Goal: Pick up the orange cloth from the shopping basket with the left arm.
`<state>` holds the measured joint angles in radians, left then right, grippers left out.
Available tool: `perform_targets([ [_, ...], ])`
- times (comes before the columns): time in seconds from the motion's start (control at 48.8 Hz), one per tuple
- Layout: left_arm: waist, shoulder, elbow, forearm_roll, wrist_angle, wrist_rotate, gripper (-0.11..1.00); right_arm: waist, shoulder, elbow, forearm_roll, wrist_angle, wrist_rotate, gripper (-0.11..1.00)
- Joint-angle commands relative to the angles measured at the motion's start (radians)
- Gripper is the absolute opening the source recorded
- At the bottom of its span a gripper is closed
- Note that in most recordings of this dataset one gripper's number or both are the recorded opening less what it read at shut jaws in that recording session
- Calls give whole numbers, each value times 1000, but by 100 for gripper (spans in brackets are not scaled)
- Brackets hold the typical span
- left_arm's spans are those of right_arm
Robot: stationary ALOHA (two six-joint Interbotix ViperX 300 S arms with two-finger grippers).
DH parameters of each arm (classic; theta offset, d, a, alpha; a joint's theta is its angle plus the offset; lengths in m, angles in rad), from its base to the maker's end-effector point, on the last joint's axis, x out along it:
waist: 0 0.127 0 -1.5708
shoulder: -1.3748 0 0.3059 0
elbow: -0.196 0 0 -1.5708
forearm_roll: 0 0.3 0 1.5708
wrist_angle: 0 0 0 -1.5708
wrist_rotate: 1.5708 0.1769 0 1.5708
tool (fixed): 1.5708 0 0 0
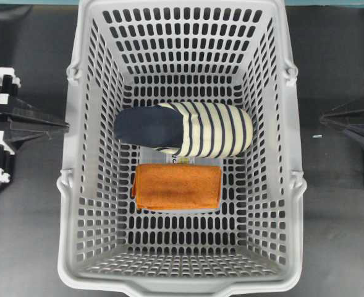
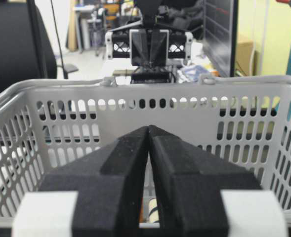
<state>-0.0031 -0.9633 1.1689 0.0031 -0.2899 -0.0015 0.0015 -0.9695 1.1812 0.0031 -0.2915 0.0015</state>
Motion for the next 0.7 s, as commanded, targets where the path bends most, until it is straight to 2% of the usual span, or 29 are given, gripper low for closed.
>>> perform_targets([
  [0.0,11,17,-60,38,58,-26,6,3,15,-11,5,-6,11,0],
  [0.082,12,29,-137,40,189,-54,0,5,15,-9,21,0,21,1],
  [0.348,-3,147,-410,40,563,-71,0,5,8,-9,21,6,66,-1],
  [0.676,-49,537,-785,41,953,-69,0,5,3,-11,21,6,66,-1],
])
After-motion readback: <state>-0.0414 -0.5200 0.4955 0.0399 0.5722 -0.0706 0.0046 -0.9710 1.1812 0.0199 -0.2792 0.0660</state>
